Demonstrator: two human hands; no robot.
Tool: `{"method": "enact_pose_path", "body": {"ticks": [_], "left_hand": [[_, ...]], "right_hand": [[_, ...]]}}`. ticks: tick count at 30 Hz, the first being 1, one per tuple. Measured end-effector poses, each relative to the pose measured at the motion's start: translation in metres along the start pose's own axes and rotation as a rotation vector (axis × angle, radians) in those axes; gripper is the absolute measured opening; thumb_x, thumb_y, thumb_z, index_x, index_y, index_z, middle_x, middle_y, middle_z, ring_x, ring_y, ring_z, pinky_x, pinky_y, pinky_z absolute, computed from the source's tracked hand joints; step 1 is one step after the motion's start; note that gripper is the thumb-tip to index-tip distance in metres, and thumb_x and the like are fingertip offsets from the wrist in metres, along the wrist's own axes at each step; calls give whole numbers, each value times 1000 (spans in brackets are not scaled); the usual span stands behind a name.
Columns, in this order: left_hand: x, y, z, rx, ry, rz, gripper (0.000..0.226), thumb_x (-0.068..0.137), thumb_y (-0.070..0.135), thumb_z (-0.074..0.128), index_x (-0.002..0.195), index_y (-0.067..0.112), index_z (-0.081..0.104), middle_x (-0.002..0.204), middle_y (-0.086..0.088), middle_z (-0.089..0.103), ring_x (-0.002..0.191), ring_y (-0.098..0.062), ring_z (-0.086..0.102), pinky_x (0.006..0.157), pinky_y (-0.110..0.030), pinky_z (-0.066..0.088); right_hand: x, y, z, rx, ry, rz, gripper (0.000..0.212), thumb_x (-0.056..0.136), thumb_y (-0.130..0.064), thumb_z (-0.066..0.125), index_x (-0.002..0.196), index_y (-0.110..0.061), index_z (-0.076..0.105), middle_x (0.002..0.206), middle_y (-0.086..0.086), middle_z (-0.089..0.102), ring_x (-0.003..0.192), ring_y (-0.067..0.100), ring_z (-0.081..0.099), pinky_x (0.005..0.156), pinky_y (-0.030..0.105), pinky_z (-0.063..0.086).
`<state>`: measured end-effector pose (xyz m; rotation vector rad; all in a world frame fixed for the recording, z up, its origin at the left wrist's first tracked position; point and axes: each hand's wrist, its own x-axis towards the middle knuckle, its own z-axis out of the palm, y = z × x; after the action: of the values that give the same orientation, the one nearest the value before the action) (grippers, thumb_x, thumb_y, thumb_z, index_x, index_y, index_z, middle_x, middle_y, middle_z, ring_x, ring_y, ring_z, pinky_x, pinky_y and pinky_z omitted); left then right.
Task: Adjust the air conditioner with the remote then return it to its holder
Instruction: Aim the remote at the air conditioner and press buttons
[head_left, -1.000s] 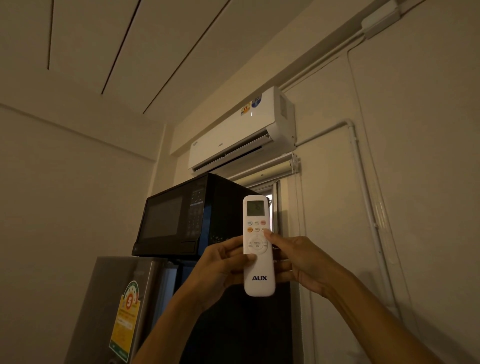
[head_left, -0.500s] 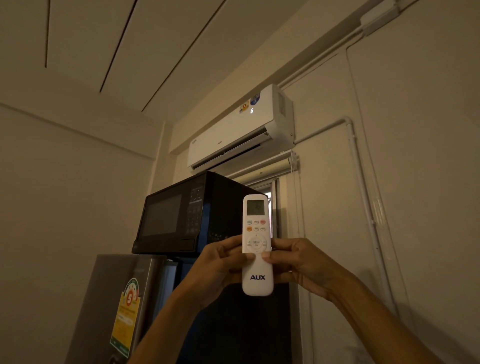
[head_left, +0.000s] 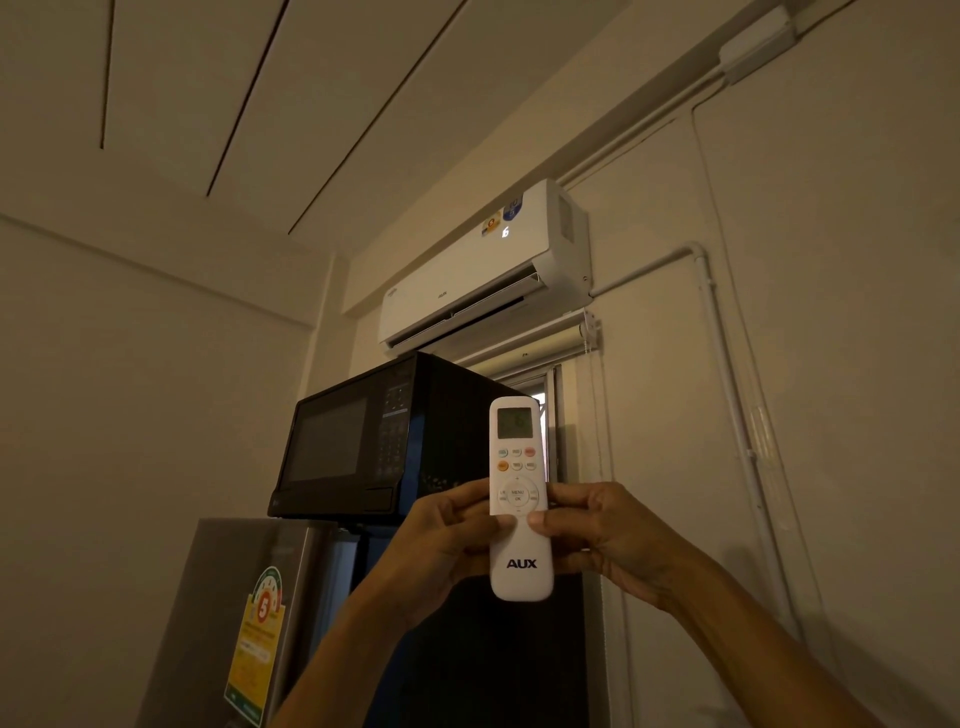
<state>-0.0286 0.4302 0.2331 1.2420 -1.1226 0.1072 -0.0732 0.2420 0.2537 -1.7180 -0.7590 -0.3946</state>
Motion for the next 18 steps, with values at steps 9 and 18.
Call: {"method": "enact_pose_path", "body": {"ticks": [9,18], "left_hand": [[-1,0,0,2,4,-2,42,76,8,60,116,20,56,105,-1,75,99,-23,70,69,-30,60],[-2,-3,0,-8,-2,-5,41,75,7,60,114,21,57,102,1,76,96,-22,71,66,-28,60]], "right_hand": [[-1,-1,1,3,-2,-2,28,82,-6,63,102,-26,63,102,2,72,89,17,73,65,30,60],[-1,2,0,1,-5,2,28,82,-7,63,104,-25,63,101,1,72,90,16,72,65,28,59]]}}
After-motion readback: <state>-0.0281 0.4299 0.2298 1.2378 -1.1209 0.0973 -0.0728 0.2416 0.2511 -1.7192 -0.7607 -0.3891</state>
